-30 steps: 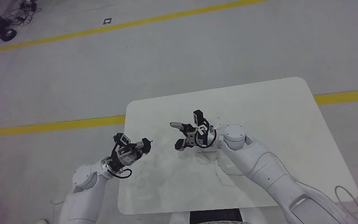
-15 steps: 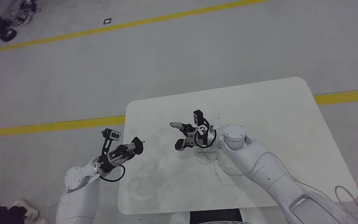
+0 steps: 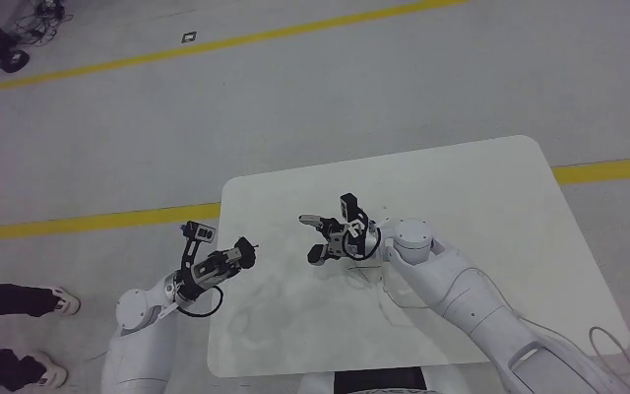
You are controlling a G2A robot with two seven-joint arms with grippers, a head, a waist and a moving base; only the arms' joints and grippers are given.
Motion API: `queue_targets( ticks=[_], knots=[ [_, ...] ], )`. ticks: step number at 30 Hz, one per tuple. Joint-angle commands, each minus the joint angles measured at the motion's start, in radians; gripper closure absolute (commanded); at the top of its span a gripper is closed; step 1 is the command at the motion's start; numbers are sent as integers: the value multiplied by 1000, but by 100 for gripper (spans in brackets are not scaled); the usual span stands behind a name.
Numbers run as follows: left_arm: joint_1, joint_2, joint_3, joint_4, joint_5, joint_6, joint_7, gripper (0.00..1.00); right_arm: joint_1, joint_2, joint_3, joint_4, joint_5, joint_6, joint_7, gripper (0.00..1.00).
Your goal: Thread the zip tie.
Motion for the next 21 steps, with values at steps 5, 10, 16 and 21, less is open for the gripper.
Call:
queue_targets(
  ticks=[5, 10, 16, 21],
  knots=[
    [0, 15, -8, -43, 46, 0, 0, 100, 0, 0, 0, 0, 0, 0, 0, 0],
    [-14, 29, -7, -35, 47, 0, 0, 100, 0, 0, 0, 0, 0, 0, 0, 0],
    [-19, 34, -7, -32, 32, 0, 0, 100, 0, 0, 0, 0, 0, 0, 0, 0],
    [-19, 34, -7, -32, 32, 0, 0, 100, 0, 0, 0, 0, 0, 0, 0, 0]
  ],
)
